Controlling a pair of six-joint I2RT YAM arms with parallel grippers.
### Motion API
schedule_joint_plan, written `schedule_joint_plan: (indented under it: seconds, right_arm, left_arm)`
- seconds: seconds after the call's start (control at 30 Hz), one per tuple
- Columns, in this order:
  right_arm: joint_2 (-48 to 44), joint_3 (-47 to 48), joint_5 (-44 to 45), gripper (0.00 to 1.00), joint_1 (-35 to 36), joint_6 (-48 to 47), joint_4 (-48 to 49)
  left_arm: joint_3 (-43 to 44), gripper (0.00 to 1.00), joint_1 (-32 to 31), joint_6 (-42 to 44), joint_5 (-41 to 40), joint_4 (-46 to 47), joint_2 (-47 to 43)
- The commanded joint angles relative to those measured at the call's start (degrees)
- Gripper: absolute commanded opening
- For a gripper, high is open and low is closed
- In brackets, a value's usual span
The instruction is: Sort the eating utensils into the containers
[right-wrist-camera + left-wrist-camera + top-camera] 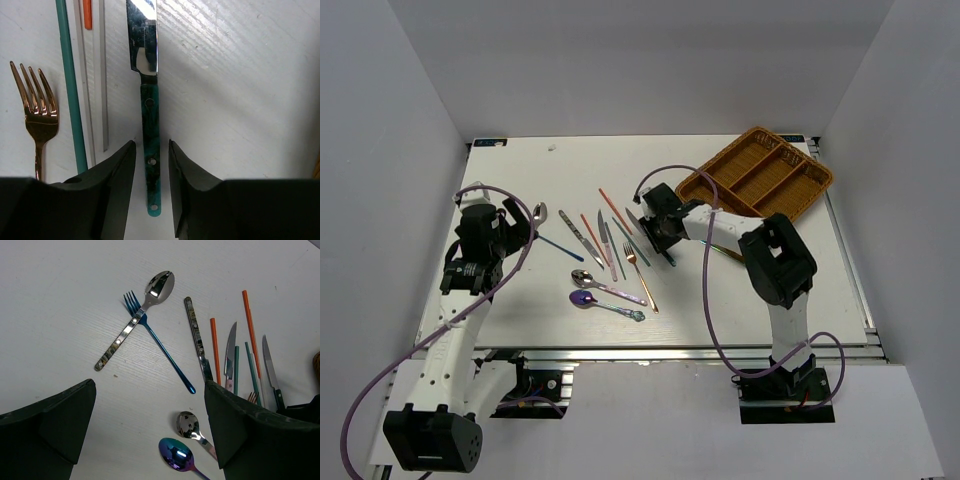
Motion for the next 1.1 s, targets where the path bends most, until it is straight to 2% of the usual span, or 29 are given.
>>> schedule_joint_plan:
  seconds: [0.0, 0.03, 0.17, 0.27, 0.43, 0.53, 0.63, 0.7, 0.73, 0.87, 1.07]
  right_arm:
    - [1.3, 1.0, 1.2, 0.38, 0.6, 0.0, -1.6]
    - [1.9, 1.1, 1.5, 0.36, 0.6, 0.1, -2.1]
    - [3.9, 2.2, 3.5, 0.11, 0.6, 1.5, -3.5]
    - [3.5, 4.0, 5.0, 0.00, 0.6, 3.1, -4.5]
    - [0.0, 6.9, 3.1, 0.00, -0.2, 6.6, -2.8]
    - [-6.1, 7.3, 0.7, 0.00, -1.9, 9.9, 1.8]
    - [-10.6, 7.3, -1.8, 0.00, -6.4, 15.6, 7.1]
    - [-11.9, 5.9, -2.9, 0.00, -12.0, 19.7, 11.8]
    - [-12.3, 5.2, -2.4, 0.00, -14.1, 25.4, 13.4]
    - [-8.5, 4.8, 1.8, 0.00, -26.1, 39.3, 19.5]
    - [4.1, 19.6, 5.7, 0.00, -30.9, 43.8, 13.9]
  left_arm:
    - [-0.6, 0.98, -0.2, 0.3, 1.0, 0.9, -0.4]
    - [-0.5, 0.98, -0.2, 0.3, 1.1, 0.9, -0.6]
    - [-0.7, 0.98, -0.1, 0.4, 1.2, 0.9, -0.8]
    - [-0.6, 0.98, -0.1, 0.4, 1.5, 0.9, -0.8]
    - [-0.6, 0.98, -0.2, 0.5, 1.5, 0.9, -1.1]
    - [-0.7, 0.98, -0.2, 0.5, 1.5, 1.0, -1.3]
    - [-0.7, 0.98, -0.2, 0.5, 1.3, 0.9, -1.2]
    - [-0.6, 0.98, -0.2, 0.5, 0.5, 0.6, -1.1]
    - [-0.4, 0.98, -0.2, 0.5, -0.2, 0.5, -0.9]
    - [-0.3, 0.98, -0.2, 0.4, -0.8, 0.2, -0.5]
    - [-0.3, 0.98, -0.2, 0.4, -1.2, 0.2, 0.3]
